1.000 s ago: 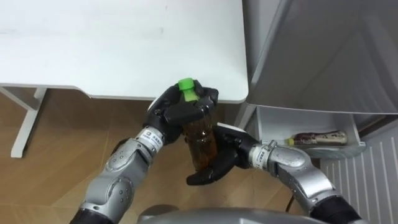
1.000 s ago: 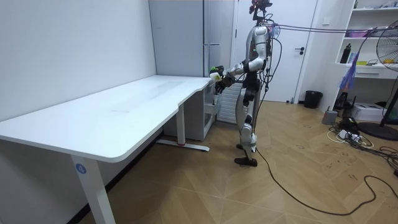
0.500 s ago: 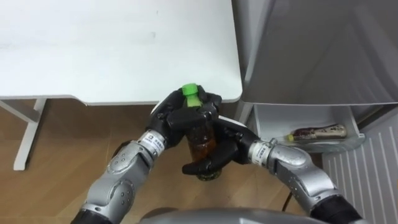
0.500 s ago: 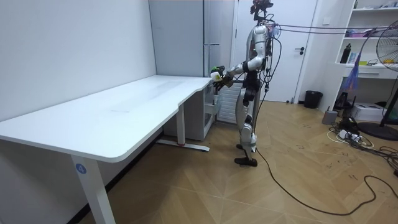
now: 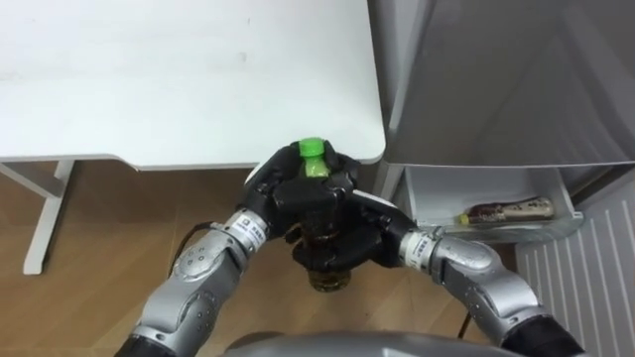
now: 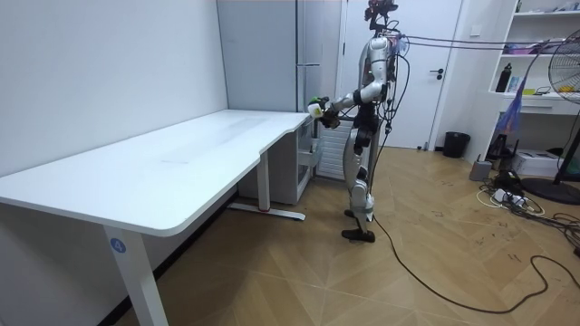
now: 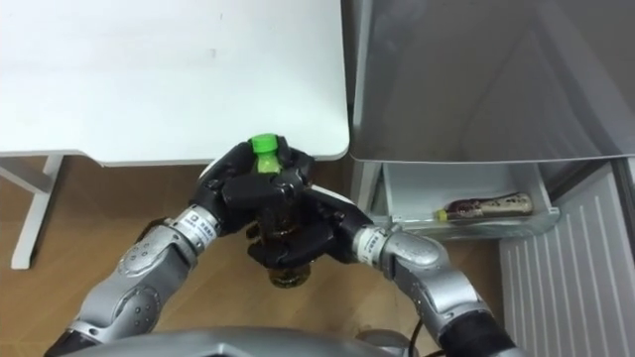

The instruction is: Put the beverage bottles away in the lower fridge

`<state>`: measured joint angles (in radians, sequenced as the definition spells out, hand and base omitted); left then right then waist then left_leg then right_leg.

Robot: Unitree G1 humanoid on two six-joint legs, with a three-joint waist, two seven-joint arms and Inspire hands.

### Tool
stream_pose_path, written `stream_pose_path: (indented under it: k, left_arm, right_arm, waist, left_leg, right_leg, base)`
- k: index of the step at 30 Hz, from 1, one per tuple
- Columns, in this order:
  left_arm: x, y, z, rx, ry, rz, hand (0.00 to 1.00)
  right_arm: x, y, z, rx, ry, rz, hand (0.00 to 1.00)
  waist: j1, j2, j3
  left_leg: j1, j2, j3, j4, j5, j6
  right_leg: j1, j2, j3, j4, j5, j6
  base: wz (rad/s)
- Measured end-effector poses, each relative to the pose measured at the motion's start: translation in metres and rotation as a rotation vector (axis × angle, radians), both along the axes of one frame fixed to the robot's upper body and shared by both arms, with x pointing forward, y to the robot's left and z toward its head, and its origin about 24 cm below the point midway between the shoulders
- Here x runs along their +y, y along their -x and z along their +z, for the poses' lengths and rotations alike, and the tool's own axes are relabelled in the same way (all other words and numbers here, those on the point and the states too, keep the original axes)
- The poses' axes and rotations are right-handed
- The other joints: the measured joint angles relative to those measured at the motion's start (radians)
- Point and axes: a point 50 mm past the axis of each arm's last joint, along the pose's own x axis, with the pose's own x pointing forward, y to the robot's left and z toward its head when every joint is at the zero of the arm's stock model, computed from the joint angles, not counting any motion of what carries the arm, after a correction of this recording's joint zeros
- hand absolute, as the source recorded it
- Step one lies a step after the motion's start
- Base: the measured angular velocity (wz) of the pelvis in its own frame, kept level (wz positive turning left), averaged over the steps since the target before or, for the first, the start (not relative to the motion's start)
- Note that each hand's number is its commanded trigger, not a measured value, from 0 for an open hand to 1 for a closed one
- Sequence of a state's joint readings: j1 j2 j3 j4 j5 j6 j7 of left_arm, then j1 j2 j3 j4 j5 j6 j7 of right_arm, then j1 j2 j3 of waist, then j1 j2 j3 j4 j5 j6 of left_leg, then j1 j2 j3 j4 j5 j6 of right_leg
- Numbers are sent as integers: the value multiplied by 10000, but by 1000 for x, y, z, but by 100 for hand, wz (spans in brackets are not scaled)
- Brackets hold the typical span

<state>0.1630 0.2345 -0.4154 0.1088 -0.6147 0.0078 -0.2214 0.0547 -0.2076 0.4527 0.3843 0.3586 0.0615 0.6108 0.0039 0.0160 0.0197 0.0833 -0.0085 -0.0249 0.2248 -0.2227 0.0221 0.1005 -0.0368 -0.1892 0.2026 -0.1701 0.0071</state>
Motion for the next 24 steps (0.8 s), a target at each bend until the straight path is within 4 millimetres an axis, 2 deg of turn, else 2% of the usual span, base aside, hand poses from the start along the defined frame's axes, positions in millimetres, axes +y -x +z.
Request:
stream_pose_path:
  k: [7,8,9,10,11,14,24]
  left_arm:
    - [-4,-1,2,-130,267,217,100]
    - [-4,-1,2,-139,270,229,97]
    - [-4,-1,2,-144,272,248,64]
    - [-5,-1,3,-150,297,273,15]
    - [-5,-2,3,-159,301,286,0]
    - [-4,-2,4,-244,332,324,0]
    - [-3,-7,15,-775,516,476,0]
  right_arm:
    - [-1,-1,1,-226,-12,-204,100]
    - [-1,-1,1,-229,-27,-215,100]
    - [-1,-1,0,-242,-54,-261,100]
    - [-1,0,0,-239,-84,-311,100]
    - [-1,-1,0,-239,-91,-326,100]
    - [0,-1,1,-260,-167,-397,100]
    - [-1,-3,5,-624,-518,-618,100]
  waist:
    - [16,-186,79]
    - [16,-202,87]
    - [14,-232,80]
    - [15,-250,76]
    - [16,-257,70]
    - [48,-275,44]
    - [51,-263,35]
  left_leg:
    - [-7,-25,35,-31,4,10]
    - [-10,-24,36,-30,4,10]
    - [-16,-24,41,-25,4,9]
    - [-21,-25,52,-21,4,10]
    - [-23,-25,60,-16,4,10]
    - [-30,-24,72,57,3,10]
    - [142,-7,75,-41,2,10]
  right_leg:
    - [4,-29,8,2,-14,19]
    - [4,-27,7,-2,-14,19]
    - [-3,-26,11,-3,-14,19]
    - [-11,-26,13,-3,-14,19]
    - [-16,-26,17,-2,-14,19]
    - [-19,-26,20,-2,-14,19]
    - [84,-18,5,14,-14,18]
  base:
    - [0]
    - [0]
    - [0]
    - [0]
    - [0]
    - [0]
    - [0]
